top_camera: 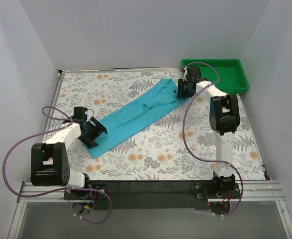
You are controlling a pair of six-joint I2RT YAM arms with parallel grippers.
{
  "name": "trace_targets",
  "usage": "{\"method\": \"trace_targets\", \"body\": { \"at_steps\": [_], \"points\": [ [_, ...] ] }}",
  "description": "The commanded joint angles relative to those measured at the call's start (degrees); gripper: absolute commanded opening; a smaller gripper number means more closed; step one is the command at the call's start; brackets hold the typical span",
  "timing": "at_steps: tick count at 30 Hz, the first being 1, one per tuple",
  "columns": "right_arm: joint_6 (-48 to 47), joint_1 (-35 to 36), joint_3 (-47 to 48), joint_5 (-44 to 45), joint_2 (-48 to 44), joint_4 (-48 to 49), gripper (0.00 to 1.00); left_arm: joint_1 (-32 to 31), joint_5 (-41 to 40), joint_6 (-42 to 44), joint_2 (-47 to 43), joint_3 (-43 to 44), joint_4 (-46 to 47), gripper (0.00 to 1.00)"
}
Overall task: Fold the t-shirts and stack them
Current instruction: Fold the tshirt
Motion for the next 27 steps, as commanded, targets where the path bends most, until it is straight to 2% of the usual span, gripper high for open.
{"method": "trace_targets", "body": {
  "at_steps": [1,8,10,17,23,27],
  "points": [
    [-2.58,0.16,4.89,0.20,0.85,-1.70,0.39,-3.47,2.39,-2.23,-2.80,-0.19,-7.49,0.73],
    [-1.62,3.50,-5.47,-0.93,-13.29,-0.20,0.45,-5.93,-7.62,2.77,-8.96,9.91,-13.47,0.78],
    [-0.91,4.99,-9.85,-1.29,-16.45,0.15,0.45,-6.55,-11.57,5.67,-8.53,10.98,-12.60,0.79],
    [2.69,8.60,-24.01,-4.89,-29.81,0.68,0.45,-7.17,-15.45,11.04,-1.24,10.97,-4.26,0.75],
    [3.40,8.86,-36.13,-5.34,-40.45,0.59,0.45,-7.34,-13.19,11.04,5.09,10.45,-3.10,0.74],
    [3.83,8.86,-40.28,-5.68,-45.38,0.59,0.46,-8.39,-11.42,9.90,7.47,8.96,-4.94,0.74]
  ]
}}
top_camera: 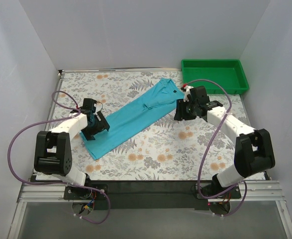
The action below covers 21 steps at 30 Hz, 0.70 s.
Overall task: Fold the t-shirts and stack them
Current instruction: Fold the tshirt
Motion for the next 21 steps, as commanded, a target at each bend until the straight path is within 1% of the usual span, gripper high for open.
{"method": "trace_targets", "body": {
  "at_steps": [1,6,8,11,12,13,14,16,17,18,19,21],
  "points": [
    [0.58,-0.19,-1.90,-0.92,-5.07,1.27,0.46,-1.27,1.41,-0.53,0.45,-1.47,-0.92,0.74],
    [1.10,-0.10,-3.05,-1.36,-6.66,1.27,0.49,-4.26,3.79,-5.79,0.55,-5.33,-5.23,0.74],
    [1.54,-0.19,-3.05,-2.23,-6.93,1.35,0.50,-6.53,6.33,-7.38,-0.24,-7.87,-6.55,0.74],
    [1.90,-0.10,-3.05,-3.90,-6.67,1.71,0.50,-9.18,9.93,-12.03,-2.43,-11.82,-7.35,0.73],
    [2.07,-0.10,-3.14,-4.17,-6.67,1.79,0.50,-9.97,11.51,-12.05,-3.05,-12.71,-7.35,0.73],
    [2.33,-0.10,-3.40,-4.52,-6.67,1.88,0.50,-11.02,12.48,-14.22,-3.76,-13.42,-7.43,0.73],
    [2.86,-0.19,-3.58,-4.87,-6.84,2.06,0.50,-13.64,14.49,-15.29,-4.63,-14.12,-7.26,0.73],
    [3.21,-0.01,-4.01,-5.05,-7.10,2.93,0.50,-17.08,15.56,-17.75,-6.48,-15.88,-7.08,0.73],
    [3.22,0.16,-4.02,-4.44,-7.19,3.20,0.50,-21.10,17.57,-19.76,-7.01,-16.50,-6.39,0.73],
    [3.48,0.25,-3.84,-3.83,-6.93,3.46,0.50,-23.14,18.63,-21.00,-7.36,-17.02,-5.86,0.73],
    [3.65,0.34,-3.49,-3.30,-6.32,3.55,0.51,-27.16,19.78,-21.88,-8.32,-18.16,-5.33,0.73],
    [5.14,0.52,-2.09,-2.07,-5.35,3.99,0.51,-31.14,21.11,-24.26,-9.64,-18.96,-3.92,0.73]
  ]
}}
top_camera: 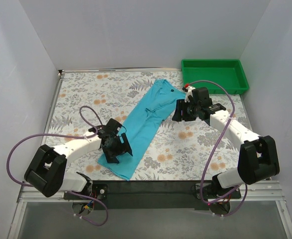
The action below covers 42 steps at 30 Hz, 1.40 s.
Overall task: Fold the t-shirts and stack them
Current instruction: Fold the tshirt
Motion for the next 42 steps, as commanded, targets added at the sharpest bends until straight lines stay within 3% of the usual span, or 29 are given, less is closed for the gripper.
{"method": "trace_targets", "body": {
  "at_steps": [1,5,13,19,22,25,29,37,40,42],
  "points": [
    [2.76,0.71,1.94,1.45,1.40,3.92,0.51,-9.98,8.10,-7.06,0.23,-5.80,-2.00,0.73],
    [6.02,2.55,5.45,4.52,5.01,5.42,0.50,-16.34,8.28,-9.17,-5.29,-6.51,-1.64,0.73],
    [11.03,3.79,11.78,8.92,16.08,8.94,0.45,-15.91,-0.14,-6.64,-14.72,-0.19,-4.63,0.78],
    [10.07,4.05,15.21,9.19,24.17,9.47,0.43,-7.15,-4.29,1.19,-7.79,9.65,-4.11,0.80],
    [8.14,4.05,17.93,8.66,28.30,9.47,0.42,-0.12,-1.40,4.53,-4.10,12.11,-2.18,0.80],
    [4.72,3.97,21.97,8.40,33.13,9.29,0.42,2.80,-1.30,6.29,-1.55,13.79,-0.51,0.80],
    [-2.75,3.97,31.18,7.17,41.12,7.81,0.42,4.74,-0.07,5.95,3.28,15.02,0.73,0.80],
    [-14.63,2.21,64.30,10.94,61.25,-3.88,0.46,5.80,-1.91,3.92,8.65,17.30,0.47,0.80],
    [-16.65,0.54,68.37,10.60,62.85,-4.07,0.49,5.80,-2.09,3.75,10.50,18.62,-0.14,0.82],
    [-16.48,-0.16,68.30,9.81,61.11,-3.81,0.50,5.89,-2.44,3.92,10.77,18.63,-0.32,0.92]
  ]
}}
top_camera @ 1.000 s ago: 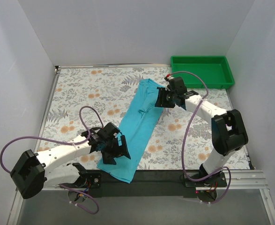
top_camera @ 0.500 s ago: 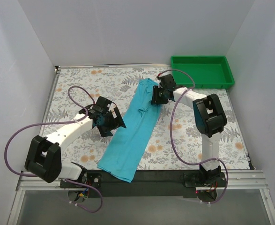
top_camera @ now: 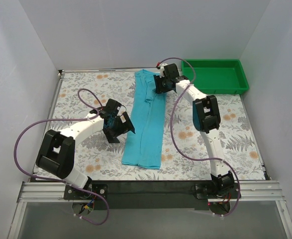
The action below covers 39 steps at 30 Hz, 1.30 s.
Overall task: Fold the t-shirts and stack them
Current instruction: Fold the tshirt
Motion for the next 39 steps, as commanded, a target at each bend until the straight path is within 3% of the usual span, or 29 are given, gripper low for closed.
{"method": "trace_targets", "body": {
  "at_steps": [1,11,16,20,29,39],
  "points": [
    [-3.32,-2.39,1.73,0.91,-2.07,-3.39,0.50,0.29,-1.48,0.10,-0.57,1.86,-0.87,0.96],
    [3.70,0.85,-24.01,0.47,-30.10,-1.80,0.50,0.21,-5.17,7.30,-10.14,-3.66,-6.23,0.98],
    [11.17,8.23,-41.33,2.31,-43.20,-5.75,0.42,-0.14,-1.67,7.92,-15.16,-9.29,-7.02,0.85],
    [18.63,19.89,-51.09,3.28,-51.02,-6.55,0.40,-0.76,0.27,7.22,-17.97,-12.63,-7.02,0.71],
    [29.90,40.12,-56.73,6.97,-49.20,-5.85,0.26,-0.85,-1.31,7.39,-24.22,-14.04,-9.13,0.65],
    [36.23,46.38,-62.96,7.59,-43.39,-1.63,0.18,-0.85,-1.22,7.13,-27.82,-15.63,-10.28,0.66]
  ]
}}
